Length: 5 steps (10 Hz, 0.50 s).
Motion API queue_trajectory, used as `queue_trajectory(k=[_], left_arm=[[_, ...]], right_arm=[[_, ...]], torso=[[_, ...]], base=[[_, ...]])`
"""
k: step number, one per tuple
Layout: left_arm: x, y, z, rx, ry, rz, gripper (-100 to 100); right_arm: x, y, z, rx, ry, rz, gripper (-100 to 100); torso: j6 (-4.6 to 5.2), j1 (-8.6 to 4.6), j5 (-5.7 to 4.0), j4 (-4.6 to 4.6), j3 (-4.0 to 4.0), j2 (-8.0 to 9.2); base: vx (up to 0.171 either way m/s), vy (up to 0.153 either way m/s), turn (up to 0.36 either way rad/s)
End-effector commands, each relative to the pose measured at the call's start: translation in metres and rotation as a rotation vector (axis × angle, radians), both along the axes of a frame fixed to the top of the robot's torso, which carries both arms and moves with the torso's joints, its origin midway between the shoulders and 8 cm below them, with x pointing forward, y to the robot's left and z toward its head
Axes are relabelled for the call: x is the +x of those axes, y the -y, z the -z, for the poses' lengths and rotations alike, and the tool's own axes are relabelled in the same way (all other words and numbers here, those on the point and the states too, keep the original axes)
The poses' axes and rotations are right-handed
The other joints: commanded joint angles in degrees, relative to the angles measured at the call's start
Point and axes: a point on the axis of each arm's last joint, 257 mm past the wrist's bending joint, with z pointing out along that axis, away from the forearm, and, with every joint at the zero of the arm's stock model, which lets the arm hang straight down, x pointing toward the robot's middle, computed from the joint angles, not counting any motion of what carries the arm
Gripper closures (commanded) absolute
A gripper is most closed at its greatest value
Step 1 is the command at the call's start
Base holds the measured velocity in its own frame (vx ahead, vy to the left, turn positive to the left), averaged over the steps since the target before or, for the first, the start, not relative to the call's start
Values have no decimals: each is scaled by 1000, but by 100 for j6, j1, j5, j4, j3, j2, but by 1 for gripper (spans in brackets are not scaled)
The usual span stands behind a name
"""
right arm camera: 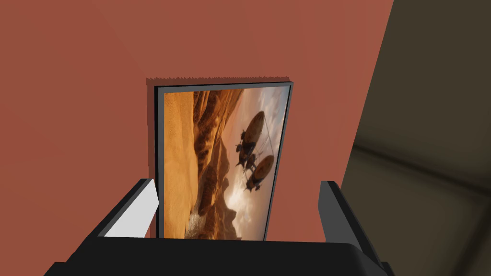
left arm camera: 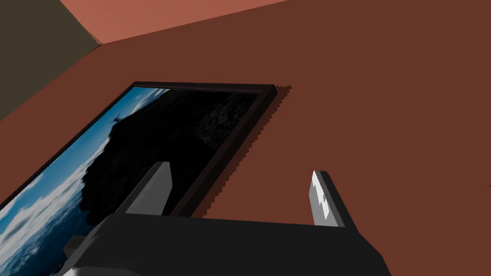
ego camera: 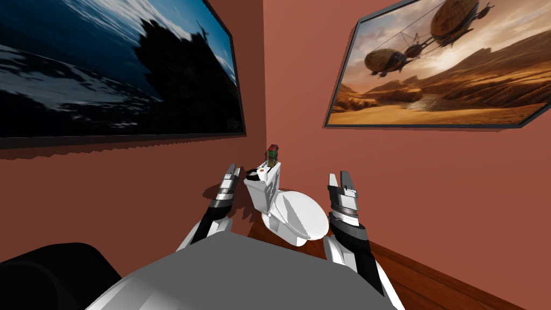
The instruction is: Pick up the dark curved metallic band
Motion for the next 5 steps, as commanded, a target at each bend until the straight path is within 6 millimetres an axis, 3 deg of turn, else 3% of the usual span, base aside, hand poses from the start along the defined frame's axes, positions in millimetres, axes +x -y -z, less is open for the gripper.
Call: queue_trajectory(k=[1,5], left_arm=[[3,2,2,18,-16,15,-100],[15,3,6,43,-79,51,-100]], right_arm=[[0,0,0,0,0,0,0],[0,0,0,0,0,0,0]], torso=[[0,0,0,0,0,0],[0,3,1,2,5,9]], base=[[-6,1,10],[-23,2,28]])
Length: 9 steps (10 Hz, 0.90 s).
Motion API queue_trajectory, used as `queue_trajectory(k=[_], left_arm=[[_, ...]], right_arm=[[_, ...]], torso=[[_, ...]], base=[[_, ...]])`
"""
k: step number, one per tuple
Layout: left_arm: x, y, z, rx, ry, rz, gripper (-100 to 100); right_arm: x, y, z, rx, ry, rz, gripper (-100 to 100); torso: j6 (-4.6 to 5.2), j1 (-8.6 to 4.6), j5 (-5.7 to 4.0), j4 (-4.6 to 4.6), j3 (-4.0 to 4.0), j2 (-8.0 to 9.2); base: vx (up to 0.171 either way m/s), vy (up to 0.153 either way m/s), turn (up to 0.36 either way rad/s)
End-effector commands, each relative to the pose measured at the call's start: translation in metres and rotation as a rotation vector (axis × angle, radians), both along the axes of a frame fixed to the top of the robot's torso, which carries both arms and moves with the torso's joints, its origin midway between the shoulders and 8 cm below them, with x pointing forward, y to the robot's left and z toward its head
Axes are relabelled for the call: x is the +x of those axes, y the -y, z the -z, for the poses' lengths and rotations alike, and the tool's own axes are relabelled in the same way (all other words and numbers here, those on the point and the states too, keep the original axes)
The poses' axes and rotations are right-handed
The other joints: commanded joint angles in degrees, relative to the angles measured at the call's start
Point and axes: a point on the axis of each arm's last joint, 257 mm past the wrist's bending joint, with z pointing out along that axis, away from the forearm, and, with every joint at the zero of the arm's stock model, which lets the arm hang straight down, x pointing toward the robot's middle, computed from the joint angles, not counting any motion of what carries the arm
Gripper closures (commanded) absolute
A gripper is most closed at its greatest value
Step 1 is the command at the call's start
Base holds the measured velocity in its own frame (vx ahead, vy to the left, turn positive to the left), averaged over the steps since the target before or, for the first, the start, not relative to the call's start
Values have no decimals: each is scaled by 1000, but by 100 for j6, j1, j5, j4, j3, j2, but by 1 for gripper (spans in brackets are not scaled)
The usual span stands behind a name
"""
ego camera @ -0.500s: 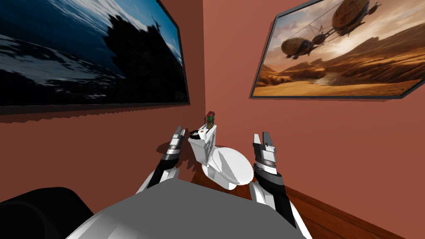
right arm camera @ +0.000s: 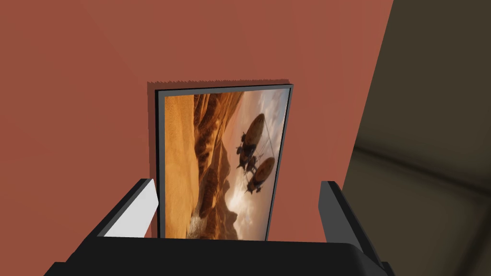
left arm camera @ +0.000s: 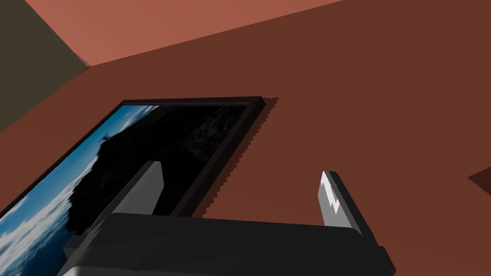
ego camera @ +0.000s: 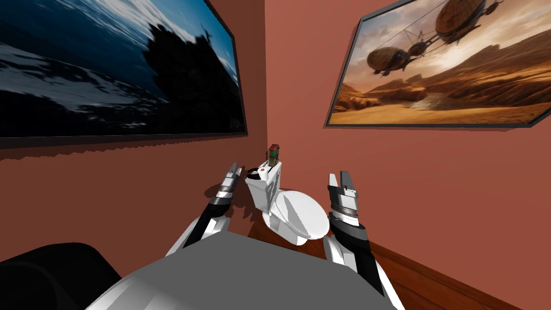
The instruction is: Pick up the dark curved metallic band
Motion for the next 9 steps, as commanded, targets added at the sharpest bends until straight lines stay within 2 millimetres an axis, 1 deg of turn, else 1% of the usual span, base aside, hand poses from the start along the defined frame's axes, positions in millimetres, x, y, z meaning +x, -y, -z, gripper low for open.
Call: queue_trajectory(k=[1,3,5,6,7,9], left_arm=[[7,0,2,0,-32,11,-100],[14,-1,0,-8,-55,24,-100],[20,-2,2,-18,-83,27,-100],[23,-3,0,-26,-89,34,-100],[25,-4,3,-28,-106,31,-100],[29,-5,4,-39,-127,35,-100]], right_arm=[[0,0,0,0,0,0,0],[0,0,0,0,0,0,0],[0,0,0,0,0,0,0],[0,0,0,0,0,0,0],[0,0,0,0,0,0,0],[0,0,0,0,0,0,0]], torso=[[0,0,0,0,0,0],[0,2,0,1,2,3],[0,-1,0,1,2,2],[0,-1,0,0,1,1],[0,-3,0,1,3,5],[0,-1,0,0,1,2]], base=[[-42,7,43],[-44,8,46],[-32,3,22],[-49,-2,48],[-36,1,27],[-29,5,32]])
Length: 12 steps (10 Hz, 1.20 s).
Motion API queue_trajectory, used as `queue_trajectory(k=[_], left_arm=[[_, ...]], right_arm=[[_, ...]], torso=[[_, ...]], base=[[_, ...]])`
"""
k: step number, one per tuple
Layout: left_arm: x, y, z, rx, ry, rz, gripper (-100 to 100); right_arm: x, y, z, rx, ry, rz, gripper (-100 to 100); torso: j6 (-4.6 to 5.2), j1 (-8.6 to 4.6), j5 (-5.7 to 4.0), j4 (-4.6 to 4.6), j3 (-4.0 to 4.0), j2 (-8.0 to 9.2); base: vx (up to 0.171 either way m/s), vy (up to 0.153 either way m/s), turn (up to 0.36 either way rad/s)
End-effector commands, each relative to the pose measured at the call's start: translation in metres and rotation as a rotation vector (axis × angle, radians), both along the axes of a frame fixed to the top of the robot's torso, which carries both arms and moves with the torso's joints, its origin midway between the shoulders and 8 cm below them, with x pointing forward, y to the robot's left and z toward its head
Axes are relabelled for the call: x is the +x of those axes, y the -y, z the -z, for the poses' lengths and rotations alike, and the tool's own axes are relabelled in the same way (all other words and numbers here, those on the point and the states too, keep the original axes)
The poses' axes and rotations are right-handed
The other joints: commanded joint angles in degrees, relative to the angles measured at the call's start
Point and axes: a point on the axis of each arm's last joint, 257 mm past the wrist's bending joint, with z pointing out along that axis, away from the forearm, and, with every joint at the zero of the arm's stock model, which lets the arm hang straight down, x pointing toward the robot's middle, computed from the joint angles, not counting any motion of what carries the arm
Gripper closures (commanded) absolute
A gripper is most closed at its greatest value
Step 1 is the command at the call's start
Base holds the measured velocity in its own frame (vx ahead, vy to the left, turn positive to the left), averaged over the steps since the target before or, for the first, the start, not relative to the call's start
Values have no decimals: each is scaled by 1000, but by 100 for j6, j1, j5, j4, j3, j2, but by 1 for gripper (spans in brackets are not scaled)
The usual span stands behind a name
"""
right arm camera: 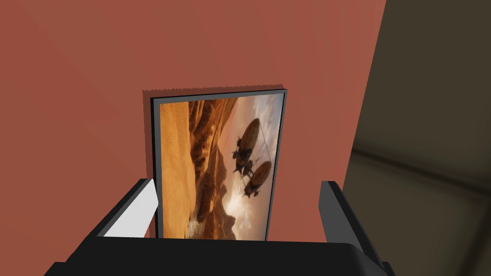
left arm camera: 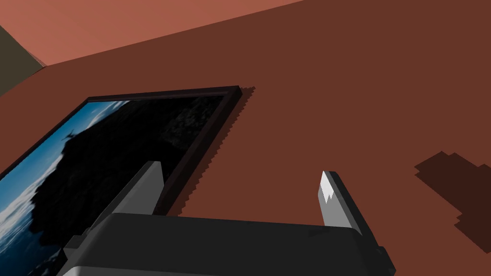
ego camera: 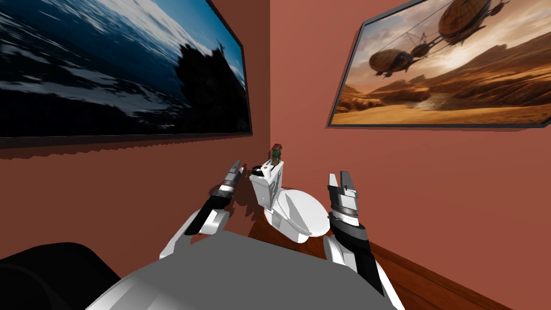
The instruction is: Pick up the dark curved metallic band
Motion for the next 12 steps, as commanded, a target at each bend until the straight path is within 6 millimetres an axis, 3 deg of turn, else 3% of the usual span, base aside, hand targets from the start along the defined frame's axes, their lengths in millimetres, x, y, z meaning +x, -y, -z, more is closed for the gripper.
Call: queue_trajectory(k=[1,12], left_arm=[[5,-1,1,-14,-25,4,-100],[26,-7,14,-88,-166,15,-100]], right_arm=[[0,0,0,0,0,0,0],[0,0,0,0,0,0,0]], torso=[[0,0,0,0,0,0],[0,-3,-1,-1,-2,-3]], base=[[-25,1,35],[-25,0,26]])
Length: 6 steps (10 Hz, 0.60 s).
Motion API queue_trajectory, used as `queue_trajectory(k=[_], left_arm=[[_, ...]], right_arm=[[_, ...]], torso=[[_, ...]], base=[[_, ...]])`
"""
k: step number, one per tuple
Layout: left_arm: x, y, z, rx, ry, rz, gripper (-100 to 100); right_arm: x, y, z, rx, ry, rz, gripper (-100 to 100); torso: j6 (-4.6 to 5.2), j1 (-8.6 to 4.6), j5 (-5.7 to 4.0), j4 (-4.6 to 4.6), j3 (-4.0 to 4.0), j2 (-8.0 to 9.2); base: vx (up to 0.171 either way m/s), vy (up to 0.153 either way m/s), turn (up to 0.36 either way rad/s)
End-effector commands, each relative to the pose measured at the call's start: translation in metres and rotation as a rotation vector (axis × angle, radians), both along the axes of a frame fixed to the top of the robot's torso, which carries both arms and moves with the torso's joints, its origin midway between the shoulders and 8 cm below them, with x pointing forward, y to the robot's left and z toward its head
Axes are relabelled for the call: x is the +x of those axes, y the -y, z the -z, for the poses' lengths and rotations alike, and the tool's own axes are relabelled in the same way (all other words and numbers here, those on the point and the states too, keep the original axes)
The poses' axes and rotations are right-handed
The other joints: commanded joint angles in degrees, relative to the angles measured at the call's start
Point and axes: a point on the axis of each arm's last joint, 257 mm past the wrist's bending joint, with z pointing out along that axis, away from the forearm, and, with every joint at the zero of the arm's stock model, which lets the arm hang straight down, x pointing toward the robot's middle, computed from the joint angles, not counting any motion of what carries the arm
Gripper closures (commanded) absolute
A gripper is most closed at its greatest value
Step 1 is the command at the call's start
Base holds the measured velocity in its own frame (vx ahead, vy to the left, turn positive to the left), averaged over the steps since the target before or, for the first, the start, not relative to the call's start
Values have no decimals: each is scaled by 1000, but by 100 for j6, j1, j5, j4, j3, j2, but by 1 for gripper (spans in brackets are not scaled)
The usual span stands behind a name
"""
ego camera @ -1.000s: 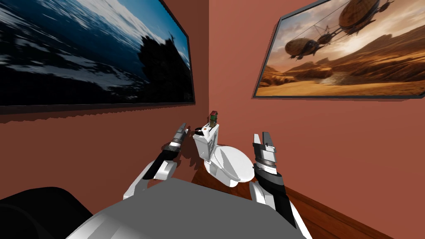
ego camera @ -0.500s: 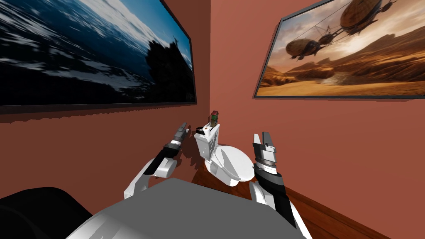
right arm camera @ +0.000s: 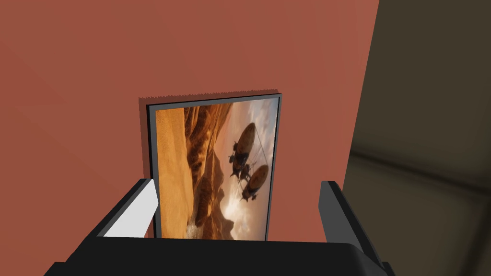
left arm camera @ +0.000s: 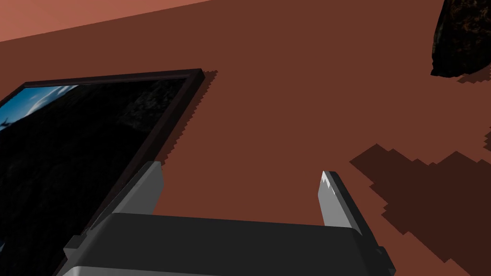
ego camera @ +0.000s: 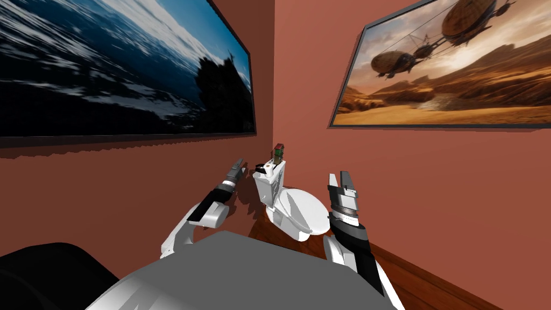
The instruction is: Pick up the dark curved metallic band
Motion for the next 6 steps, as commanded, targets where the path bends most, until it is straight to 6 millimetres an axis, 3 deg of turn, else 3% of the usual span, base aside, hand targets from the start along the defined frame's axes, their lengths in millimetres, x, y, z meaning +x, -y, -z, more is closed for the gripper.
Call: queue_trajectory(k=[1,6], left_arm=[[3,-1,4,-18,-31,2,-100],[9,-6,22,-51,-121,-1,-100]], right_arm=[[0,0,0,0,0,0,0],[0,0,0,0,0,0,0]], torso=[[0,0,0,0,0,0],[0,-3,-1,-1,-3,-5]], base=[[-12,-4,26],[-4,-8,17]])
